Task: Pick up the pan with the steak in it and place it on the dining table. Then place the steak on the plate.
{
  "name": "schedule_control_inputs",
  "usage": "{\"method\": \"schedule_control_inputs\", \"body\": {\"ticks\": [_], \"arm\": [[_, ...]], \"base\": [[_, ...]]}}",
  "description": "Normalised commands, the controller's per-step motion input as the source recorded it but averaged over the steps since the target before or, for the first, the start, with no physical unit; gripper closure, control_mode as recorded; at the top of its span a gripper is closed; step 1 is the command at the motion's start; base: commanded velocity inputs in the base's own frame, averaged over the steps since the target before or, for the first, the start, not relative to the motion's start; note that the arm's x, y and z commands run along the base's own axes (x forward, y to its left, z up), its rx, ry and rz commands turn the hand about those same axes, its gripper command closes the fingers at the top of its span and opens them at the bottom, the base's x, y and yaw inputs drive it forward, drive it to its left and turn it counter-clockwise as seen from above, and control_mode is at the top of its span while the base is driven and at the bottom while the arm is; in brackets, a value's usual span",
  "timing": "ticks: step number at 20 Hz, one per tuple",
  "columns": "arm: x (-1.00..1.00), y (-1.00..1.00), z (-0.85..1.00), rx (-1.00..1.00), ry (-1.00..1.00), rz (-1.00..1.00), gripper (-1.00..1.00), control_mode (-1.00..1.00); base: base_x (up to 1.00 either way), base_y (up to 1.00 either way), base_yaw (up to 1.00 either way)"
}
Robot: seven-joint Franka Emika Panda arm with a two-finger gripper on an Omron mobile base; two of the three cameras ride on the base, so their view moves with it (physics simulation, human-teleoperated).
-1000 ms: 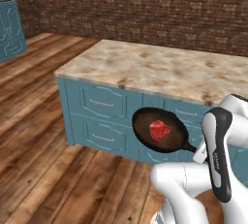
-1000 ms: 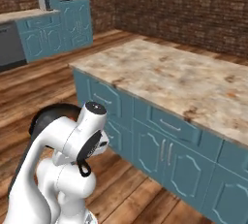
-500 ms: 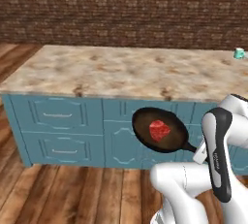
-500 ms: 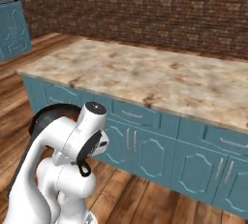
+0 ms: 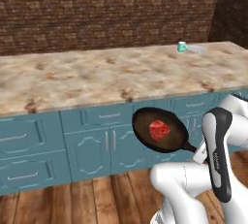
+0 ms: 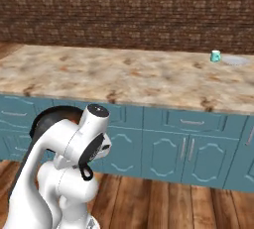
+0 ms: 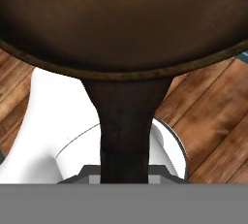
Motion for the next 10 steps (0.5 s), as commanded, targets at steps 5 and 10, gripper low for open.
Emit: {"method": "schedule_control_inputs", "body": {"ticks": [5, 10], "arm": [[0.0, 0.0, 0.0, 0.0, 0.0, 0.0, 1.0, 1.0], [0.0, 0.0, 0.0, 0.0, 0.0, 0.0, 1.0, 1.0]], "base": [[-0.02, -0.07, -0.27], [0.01, -0.36, 0.0]]}}
